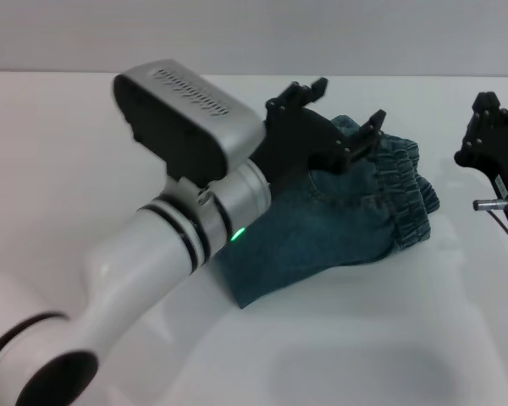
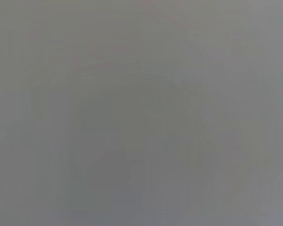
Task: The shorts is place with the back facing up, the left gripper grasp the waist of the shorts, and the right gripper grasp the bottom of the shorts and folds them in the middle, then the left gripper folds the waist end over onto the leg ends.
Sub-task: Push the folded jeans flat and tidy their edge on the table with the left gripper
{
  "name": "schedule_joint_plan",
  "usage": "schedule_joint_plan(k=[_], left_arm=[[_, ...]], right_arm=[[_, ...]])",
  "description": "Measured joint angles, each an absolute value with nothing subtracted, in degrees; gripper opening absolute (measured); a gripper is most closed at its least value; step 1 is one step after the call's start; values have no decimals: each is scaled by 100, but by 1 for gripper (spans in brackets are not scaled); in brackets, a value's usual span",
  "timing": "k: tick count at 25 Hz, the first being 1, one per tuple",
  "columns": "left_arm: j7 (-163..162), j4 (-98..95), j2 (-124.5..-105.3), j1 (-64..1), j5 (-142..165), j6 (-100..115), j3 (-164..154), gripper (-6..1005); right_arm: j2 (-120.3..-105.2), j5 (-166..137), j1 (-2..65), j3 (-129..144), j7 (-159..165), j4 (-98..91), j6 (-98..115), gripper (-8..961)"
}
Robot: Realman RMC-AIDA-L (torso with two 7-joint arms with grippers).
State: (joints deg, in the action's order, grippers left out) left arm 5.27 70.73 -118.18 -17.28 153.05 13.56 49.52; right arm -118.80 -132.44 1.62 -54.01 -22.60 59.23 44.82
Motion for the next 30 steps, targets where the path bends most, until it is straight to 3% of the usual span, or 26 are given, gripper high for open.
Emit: schedule_joint_plan(k=[5,16,22,30], left_arm=[[535,6868,-11812,-1299,15309,2281,4882,855],[-66,5054,-11841,-1077,15246,4540,4370,719],[-356,4517,-11847,-1204,15252,4544,3922,519],[-741,4171,-11832,-1383,15259,4219,3560,172]], right_arm=[[-11884,-13335,144,-4972,-2259,5605,5605,-1],[-11905,-13159,-9,-4586,-2259,5167,6263,-2],[-11904,-13099,-27,-4540,-2259,5079,6372,-2],[-11900,-13095,12,-4526,-2259,5061,6342,-2]])
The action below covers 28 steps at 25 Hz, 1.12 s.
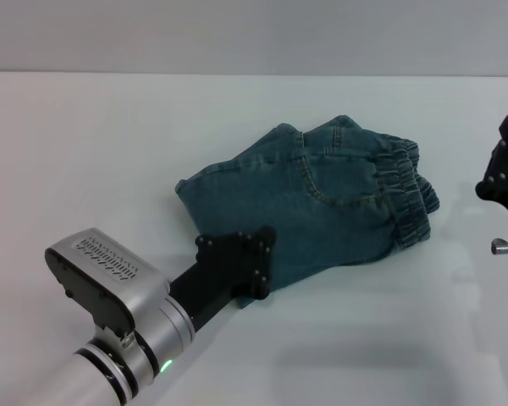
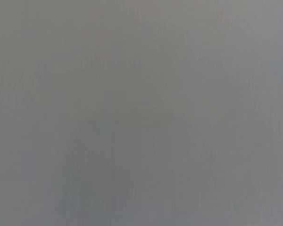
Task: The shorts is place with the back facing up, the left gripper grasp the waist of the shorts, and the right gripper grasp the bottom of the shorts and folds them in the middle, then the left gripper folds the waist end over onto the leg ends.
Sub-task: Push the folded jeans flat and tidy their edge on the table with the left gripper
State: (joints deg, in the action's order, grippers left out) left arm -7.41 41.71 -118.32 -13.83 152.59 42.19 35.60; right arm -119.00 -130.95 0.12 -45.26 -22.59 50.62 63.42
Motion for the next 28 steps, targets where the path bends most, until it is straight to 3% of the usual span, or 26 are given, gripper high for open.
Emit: schedule_joint_plan(k=[5,28], left_arm=[[-914,4125,-11825,-1414,15270,3998,3552,-2],[-1661,2913,-11857,-2847,15257,3537,4022,-2]], right_arm=[[-11900,-13095,-2,-4491,-2259,5061,6338,-2],[-11909,-13034,-93,-4372,-2259,5026,6421,-2]])
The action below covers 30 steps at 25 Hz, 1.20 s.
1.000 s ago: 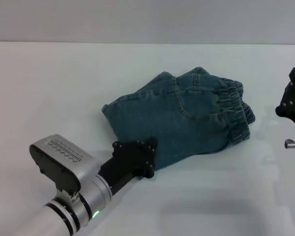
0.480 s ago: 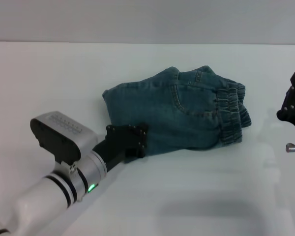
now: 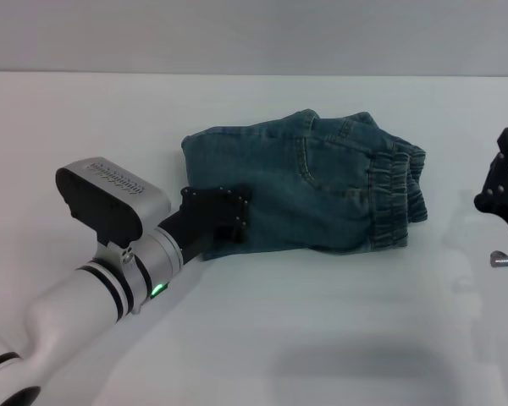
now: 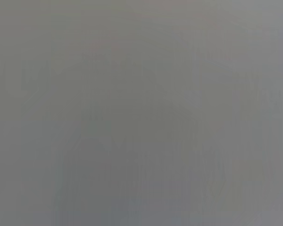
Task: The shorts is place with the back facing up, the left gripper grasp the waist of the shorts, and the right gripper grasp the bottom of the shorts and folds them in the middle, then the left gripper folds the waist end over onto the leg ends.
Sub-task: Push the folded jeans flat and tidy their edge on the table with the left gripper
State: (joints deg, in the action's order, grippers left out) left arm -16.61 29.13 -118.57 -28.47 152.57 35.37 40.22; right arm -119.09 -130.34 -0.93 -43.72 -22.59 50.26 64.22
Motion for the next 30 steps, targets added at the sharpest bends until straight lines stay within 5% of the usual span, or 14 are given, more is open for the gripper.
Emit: schedule_joint_plan(k=[11,21,30], left_arm=[[-1794,2648,-11850,-3245,15246,3544,4064,-2],[-580,4314,-11800,-1794,15308,3391,4313,-2],[-745,4335,-11822,-1918,15294,2731,4294,-1]], right_arm=[[-11909,-12931,-154,-4241,-2259,5009,6579,-2],[-11909,-12894,-96,-4149,-2259,4996,6624,-2],[-11903,-12884,-47,-4149,-2259,4981,6627,-2]])
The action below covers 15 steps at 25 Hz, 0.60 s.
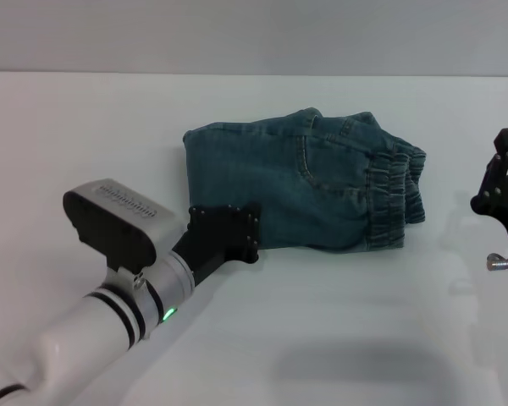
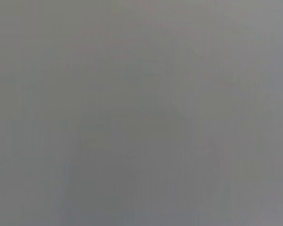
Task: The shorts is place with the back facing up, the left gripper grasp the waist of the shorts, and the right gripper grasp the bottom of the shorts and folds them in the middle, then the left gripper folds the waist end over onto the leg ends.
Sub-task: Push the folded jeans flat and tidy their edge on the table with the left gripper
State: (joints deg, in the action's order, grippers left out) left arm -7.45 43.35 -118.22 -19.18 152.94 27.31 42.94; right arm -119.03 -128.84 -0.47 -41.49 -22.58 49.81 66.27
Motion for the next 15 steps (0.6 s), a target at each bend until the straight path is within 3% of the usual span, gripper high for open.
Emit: schedule_joint_plan(k=[15], left_arm=[[-1728,2799,-11873,-3399,15283,2690,4337,-1]], right_arm=[[-11907,-12787,-66,-4172,-2258,4945,6628,-1]])
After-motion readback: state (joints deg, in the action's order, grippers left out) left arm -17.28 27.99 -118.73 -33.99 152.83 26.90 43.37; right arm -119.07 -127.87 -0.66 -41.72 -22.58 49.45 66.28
